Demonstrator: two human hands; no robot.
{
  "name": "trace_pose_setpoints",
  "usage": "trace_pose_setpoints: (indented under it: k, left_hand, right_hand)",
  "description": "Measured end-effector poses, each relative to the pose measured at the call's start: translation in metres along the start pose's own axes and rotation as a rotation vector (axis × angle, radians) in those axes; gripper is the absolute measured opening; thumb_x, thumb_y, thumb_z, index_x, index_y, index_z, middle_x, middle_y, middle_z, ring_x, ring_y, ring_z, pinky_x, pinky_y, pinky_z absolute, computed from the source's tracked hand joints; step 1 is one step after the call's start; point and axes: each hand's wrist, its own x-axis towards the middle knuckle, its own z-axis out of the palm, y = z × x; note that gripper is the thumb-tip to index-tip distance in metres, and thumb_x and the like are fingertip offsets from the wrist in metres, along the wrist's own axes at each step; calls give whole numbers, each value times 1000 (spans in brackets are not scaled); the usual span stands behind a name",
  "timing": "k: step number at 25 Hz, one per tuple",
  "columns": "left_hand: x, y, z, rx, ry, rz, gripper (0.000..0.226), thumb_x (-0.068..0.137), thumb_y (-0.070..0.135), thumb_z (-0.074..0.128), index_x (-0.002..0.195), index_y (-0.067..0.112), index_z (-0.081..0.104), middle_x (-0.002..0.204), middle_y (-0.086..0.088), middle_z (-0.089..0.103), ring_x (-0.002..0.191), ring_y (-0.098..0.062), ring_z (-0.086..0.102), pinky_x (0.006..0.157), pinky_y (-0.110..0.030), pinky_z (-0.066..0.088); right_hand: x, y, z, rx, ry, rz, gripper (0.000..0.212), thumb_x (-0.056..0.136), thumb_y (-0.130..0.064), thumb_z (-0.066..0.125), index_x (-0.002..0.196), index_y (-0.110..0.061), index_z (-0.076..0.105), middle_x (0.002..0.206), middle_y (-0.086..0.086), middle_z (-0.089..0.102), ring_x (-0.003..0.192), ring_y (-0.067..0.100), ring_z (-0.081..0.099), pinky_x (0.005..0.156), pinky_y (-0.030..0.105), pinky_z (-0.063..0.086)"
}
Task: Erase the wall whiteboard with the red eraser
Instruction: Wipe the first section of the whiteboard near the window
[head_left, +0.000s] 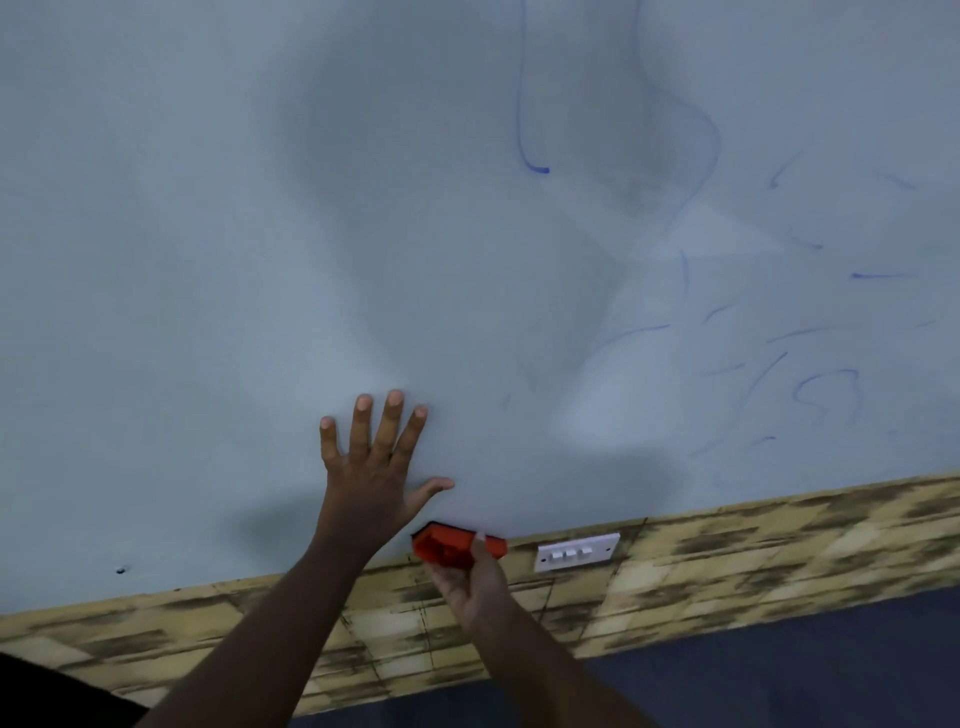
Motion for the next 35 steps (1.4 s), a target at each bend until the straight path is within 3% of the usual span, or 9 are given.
trace_pose_setpoints:
  k: [4,7,10,13,17,21,30,32,35]
  left_hand:
    - [0,-1,-4,-15,0,2,105,95,79,45,171,17,7,178,-10,-4,164,-37,-4,128,-64,-6]
    - [0,2,-4,-69,8,-10,99,98,73,47,171,18,9,179,-9,-3,164,-36,-3,128,-63,-4]
    - [0,0,-9,-98,-19,-1,98,97,73,46,171,18,11,178,-10,0,164,-37,-1,128,-64,-3]
    - [1,-2,-25,-141,-9,-11,85,101,64,51,168,17,27,177,-11,15,162,-37,14,128,-63,12]
    - [37,-9,-53,-187,147,-137,54,105,34,60,154,13,54,163,-8,39,149,-28,36,113,-55,30]
    - [99,-20,-77,-224,260,-210,49,106,31,60,151,15,57,161,-10,40,152,-30,33,114,-55,25]
    - [178,-49,-89,-104,333,-255,70,110,45,49,166,11,26,171,-24,24,164,-34,7,125,-64,10]
    - [176,-48,-84,-85,339,-244,71,110,45,48,167,10,23,171,-25,23,164,-29,2,127,-63,6]
    - [176,-47,-82,-80,352,-239,71,110,44,47,167,10,22,171,-24,22,164,-27,-1,128,-62,5]
  right_hand:
    - [-15,-54,9,-29,213,-243,60,99,-39,65,141,0,48,126,28,65,91,39,67,51,46,63]
    - [-41,-119,19,-171,406,-771,59,94,-48,70,137,-9,61,126,19,68,99,33,69,70,41,62]
    - [-86,-155,55,-393,328,-1283,66,90,-47,76,147,-20,58,117,11,67,105,23,69,90,41,61]
    - [-106,-130,81,-772,188,-1650,67,86,-36,83,147,-18,58,100,1,52,87,15,60,77,33,56]
    - [-79,-75,64,-1549,138,-2006,72,84,-52,77,148,-31,51,101,6,56,87,25,53,71,39,47]
    - [-84,-80,63,-1677,68,-2104,73,82,-58,77,147,-39,50,101,4,56,86,24,54,68,41,49]
    - [-161,-225,114,-517,161,-1678,67,89,-47,78,148,-25,56,105,-1,55,87,-5,61,75,17,55]
    - [-163,-230,115,-495,160,-1673,66,91,-48,75,150,-28,53,106,-2,53,87,-11,60,74,11,51]
    - [-161,-203,131,-612,153,-1776,69,89,-54,72,150,-28,52,99,0,45,82,-3,56,75,21,52]
